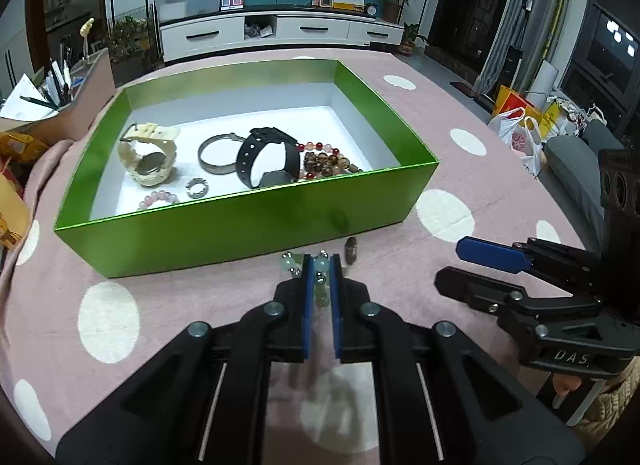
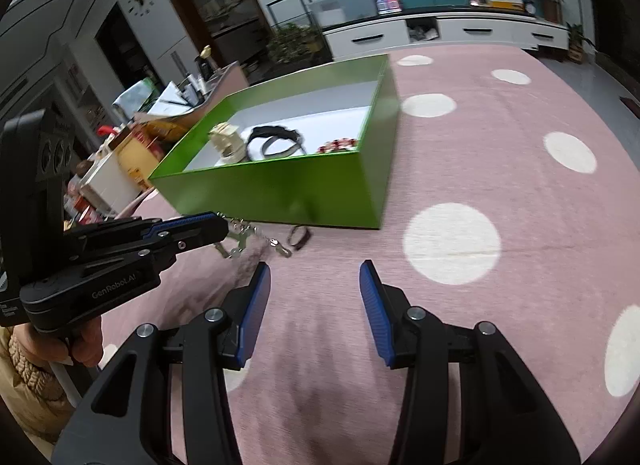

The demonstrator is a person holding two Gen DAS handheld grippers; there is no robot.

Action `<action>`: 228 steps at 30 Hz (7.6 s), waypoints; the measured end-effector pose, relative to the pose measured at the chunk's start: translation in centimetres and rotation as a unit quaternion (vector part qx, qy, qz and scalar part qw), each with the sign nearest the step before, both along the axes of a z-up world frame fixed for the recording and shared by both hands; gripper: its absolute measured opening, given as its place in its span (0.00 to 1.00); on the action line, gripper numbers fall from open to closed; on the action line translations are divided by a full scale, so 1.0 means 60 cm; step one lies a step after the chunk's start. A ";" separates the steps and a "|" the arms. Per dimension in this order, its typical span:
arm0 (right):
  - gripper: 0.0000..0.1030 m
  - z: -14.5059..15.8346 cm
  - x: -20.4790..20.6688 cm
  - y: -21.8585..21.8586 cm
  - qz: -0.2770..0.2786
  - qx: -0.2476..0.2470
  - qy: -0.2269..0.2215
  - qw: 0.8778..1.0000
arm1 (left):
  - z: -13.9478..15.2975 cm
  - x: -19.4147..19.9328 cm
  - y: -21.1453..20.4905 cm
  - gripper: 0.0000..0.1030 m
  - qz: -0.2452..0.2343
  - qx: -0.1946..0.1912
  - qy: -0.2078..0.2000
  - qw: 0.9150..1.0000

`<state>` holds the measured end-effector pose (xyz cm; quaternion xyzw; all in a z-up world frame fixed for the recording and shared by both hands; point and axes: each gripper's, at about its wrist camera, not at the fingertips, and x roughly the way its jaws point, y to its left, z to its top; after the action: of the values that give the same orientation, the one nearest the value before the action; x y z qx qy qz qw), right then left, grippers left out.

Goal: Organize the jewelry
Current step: 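Grasp the green jade pendant with the left tool while the right tool approaches the small black item, then grasp the small black item with the right tool while the left tool lifts the jade pendant, then carry the jade pendant and black item over the green box, then open both tools to drop the pendant and black item into the box, then withdraw both open tools up from the green box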

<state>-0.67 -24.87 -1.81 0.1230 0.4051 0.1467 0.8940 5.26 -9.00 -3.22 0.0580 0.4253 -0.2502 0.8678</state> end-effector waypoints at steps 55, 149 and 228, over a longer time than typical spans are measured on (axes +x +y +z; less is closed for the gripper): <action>0.04 0.165 0.066 0.031 0.009 -0.073 -0.140 0.987 | 0.185 0.086 0.094 0.07 0.066 -0.069 -0.077 0.992; 0.05 0.027 0.334 0.027 -0.006 -0.091 0.026 0.996 | 0.011 0.361 0.048 0.07 0.134 0.035 0.053 0.989; 0.99 0.165 0.230 0.034 -0.062 -0.134 -0.023 0.989 | 0.167 0.232 0.089 0.98 0.158 0.079 -0.055 0.983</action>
<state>13.13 -22.82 8.11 0.0231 0.3922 0.0381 0.9188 19.16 -3.65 6.79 0.0720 0.3990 -0.0715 0.9113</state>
